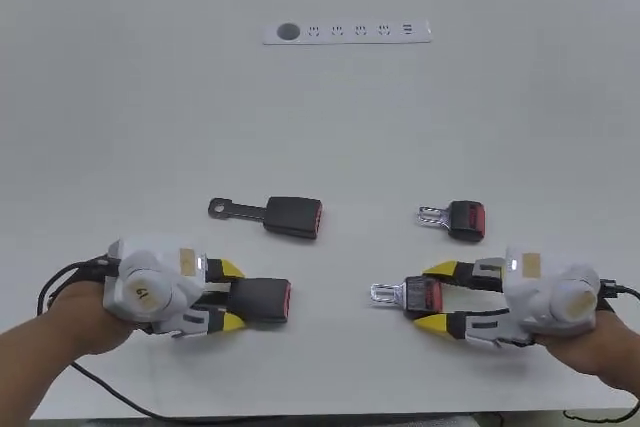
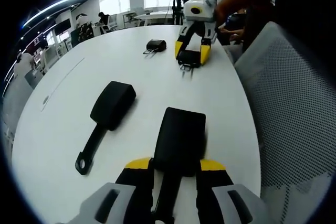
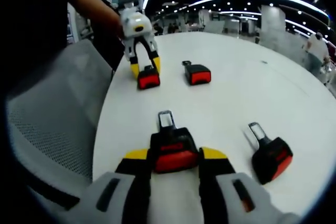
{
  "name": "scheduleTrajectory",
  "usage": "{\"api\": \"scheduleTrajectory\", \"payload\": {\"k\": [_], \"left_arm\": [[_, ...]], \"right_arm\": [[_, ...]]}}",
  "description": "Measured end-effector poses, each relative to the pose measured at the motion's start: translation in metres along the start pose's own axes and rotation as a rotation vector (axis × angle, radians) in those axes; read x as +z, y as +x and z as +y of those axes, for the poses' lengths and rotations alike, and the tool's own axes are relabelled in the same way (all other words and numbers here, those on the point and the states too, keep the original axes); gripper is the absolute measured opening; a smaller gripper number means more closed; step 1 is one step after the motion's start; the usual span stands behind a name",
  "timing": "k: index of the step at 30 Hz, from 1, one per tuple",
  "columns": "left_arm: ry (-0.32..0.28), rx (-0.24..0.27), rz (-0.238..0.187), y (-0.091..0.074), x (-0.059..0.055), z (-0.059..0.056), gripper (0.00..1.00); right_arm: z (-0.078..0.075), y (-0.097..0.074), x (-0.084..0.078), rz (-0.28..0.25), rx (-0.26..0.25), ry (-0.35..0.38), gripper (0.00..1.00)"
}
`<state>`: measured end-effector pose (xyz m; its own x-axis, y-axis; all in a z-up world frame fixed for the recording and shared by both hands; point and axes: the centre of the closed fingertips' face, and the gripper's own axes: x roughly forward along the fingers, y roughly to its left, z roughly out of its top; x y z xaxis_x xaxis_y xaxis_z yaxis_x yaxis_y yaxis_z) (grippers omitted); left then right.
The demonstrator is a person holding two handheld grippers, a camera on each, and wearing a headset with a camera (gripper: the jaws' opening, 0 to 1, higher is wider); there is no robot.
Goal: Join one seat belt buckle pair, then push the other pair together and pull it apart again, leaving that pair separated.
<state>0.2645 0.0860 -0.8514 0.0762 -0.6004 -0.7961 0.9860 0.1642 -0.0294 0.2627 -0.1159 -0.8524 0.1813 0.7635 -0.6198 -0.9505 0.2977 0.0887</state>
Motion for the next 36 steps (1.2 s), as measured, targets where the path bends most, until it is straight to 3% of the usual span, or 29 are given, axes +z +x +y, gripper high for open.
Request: {"api": "scheduleTrajectory", "payload": {"k": [9, 23, 25, 33, 36], "left_arm": [[-0.009, 0.000, 0.012, 0.003, -0.001, 0.001, 0.32], [-0.019, 0.003, 0.042, 0.007, -0.001, 0.001, 0.32], [-0.022, 0.000, 0.046, 0.006, -0.002, 0.001, 0.32], [-0.012, -0.002, 0.054, 0.006, 0.000, -0.001, 0.32], [-0.009, 0.000, 0.059, 0.007, 0.000, -0.001, 0.32]], "right_arm": [[0.008, 0.022, 0.017, -0.032, 0.008, -0.004, 0.35], [0.038, 0.073, 0.056, -0.077, 0.064, 0.013, 0.35], [0.036, 0.074, 0.055, -0.063, 0.057, -0.026, 0.35], [0.039, 0.087, 0.064, -0.041, 0.060, -0.032, 0.35], [0.037, 0.083, 0.062, -0.045, 0.047, -0.013, 0.35]]}}
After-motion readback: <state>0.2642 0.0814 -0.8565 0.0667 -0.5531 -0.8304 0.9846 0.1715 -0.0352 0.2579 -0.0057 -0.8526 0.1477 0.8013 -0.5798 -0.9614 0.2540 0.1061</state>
